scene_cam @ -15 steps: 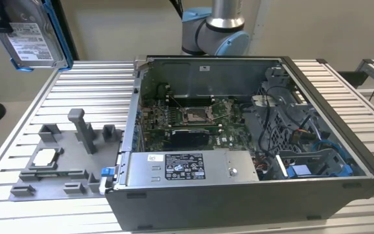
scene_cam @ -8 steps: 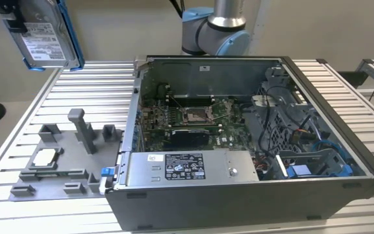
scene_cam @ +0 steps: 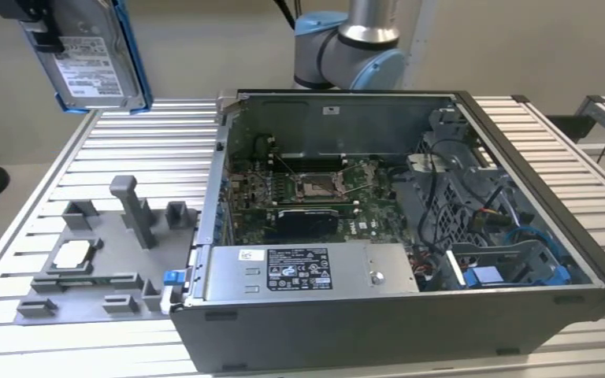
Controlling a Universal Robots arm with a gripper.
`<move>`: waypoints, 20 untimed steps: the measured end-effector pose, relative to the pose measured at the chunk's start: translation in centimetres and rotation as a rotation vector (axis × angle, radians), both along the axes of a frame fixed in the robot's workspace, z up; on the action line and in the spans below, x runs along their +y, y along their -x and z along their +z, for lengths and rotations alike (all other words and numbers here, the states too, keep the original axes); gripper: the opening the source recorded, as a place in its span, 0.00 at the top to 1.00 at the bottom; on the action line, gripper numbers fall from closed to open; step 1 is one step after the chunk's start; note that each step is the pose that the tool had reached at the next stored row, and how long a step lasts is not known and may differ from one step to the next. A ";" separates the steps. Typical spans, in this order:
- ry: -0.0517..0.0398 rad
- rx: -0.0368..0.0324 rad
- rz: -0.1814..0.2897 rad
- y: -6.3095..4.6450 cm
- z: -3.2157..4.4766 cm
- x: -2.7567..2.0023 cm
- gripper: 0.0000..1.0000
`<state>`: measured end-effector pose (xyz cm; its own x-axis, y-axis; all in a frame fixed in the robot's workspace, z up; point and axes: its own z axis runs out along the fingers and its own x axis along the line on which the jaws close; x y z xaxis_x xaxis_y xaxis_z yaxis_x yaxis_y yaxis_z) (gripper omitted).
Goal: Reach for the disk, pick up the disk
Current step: 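Pick up the disk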
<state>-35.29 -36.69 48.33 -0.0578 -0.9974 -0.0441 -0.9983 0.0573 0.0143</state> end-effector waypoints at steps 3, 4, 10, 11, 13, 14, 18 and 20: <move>-0.0001 -0.0002 0.000 -1.3 -0.01 0.12 1.00; -0.0001 -0.0001 0.000 -1.7 0.00 0.16 1.00; 0.0000 0.0000 0.000 -3.7 0.00 0.37 1.00; -0.0001 -0.0002 0.000 -4.0 -0.01 0.41 1.00; -0.0001 -0.0001 0.000 -4.8 -0.01 0.48 1.00; -0.0001 -0.0001 0.000 -5.2 -0.01 0.51 1.00; -0.0001 -0.0001 0.000 -6.9 -0.01 0.62 1.00; -0.0001 -0.0001 0.000 -7.8 0.00 0.67 1.00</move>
<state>-27.53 -36.02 48.33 -0.0578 -0.9973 -0.0442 -0.9983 0.0573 0.0142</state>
